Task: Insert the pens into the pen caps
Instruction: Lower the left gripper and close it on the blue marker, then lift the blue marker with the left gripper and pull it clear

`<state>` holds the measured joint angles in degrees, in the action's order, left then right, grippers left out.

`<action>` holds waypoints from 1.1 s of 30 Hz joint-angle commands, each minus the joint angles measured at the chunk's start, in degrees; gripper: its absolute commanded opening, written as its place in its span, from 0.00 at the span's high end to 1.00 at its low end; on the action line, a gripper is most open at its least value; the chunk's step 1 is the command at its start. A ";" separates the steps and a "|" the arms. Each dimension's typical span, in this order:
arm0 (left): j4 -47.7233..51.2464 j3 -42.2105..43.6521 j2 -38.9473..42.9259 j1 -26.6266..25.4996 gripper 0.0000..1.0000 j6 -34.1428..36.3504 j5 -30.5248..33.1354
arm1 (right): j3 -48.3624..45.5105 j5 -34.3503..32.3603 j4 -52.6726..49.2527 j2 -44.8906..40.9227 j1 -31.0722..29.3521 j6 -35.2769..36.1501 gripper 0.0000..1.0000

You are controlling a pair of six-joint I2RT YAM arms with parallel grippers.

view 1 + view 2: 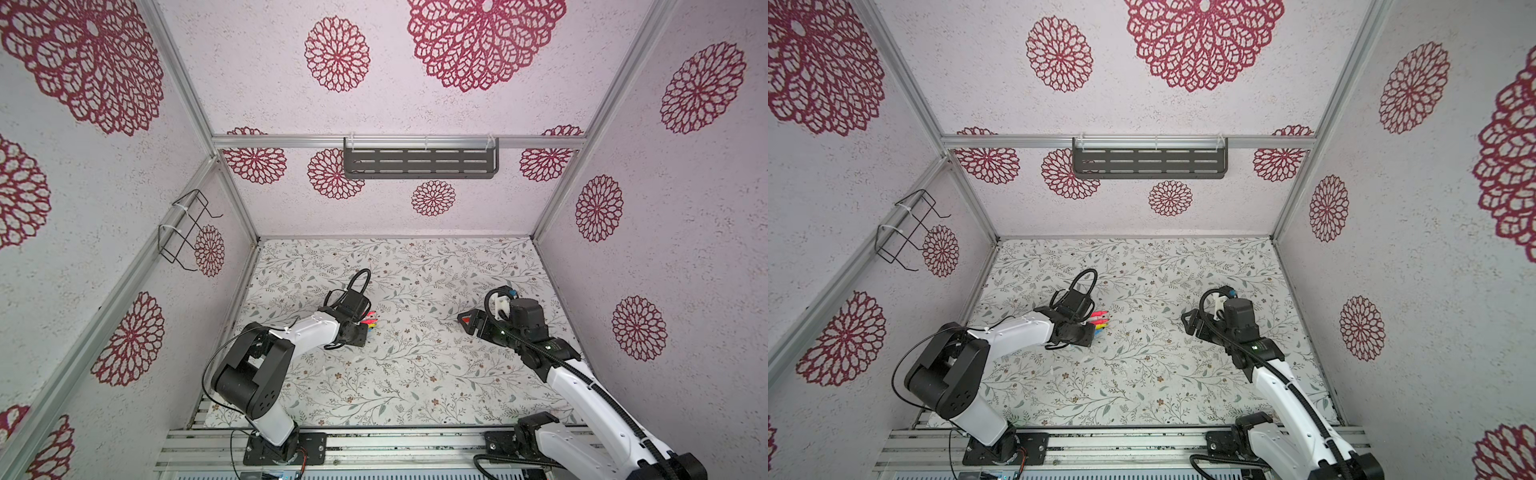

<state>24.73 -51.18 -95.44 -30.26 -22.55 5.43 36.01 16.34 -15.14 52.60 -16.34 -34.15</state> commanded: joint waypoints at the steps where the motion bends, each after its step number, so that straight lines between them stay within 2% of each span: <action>1: 0.65 -0.86 -1.15 -0.83 0.54 0.13 -0.77 | -0.13 -0.53 0.31 -1.60 -0.36 -0.92 0.13; 15: 4.35 -2.58 -5.06 -10.74 0.59 -1.14 0.30 | -0.85 -1.70 0.04 -3.78 -0.36 -1.98 0.15; 21: 4.02 -4.25 -7.38 -13.15 0.72 -1.31 -0.89 | -1.77 -2.13 -0.31 -5.30 -0.35 -2.10 0.16; 23: 3.53 -4.54 -7.58 -13.61 0.73 -1.18 -1.85 | -1.91 -2.36 -0.79 -5.84 -0.27 -2.02 0.15; 33: -8.23 1.34 4.35 -15.00 0.76 -1.84 -3.87 | -2.43 -2.52 -1.05 -6.33 -0.27 -1.90 0.15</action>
<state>21.98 -50.70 -94.85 -45.12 -23.59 3.14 33.34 14.79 -16.58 46.81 -16.34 -35.59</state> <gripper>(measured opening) 0.240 0.850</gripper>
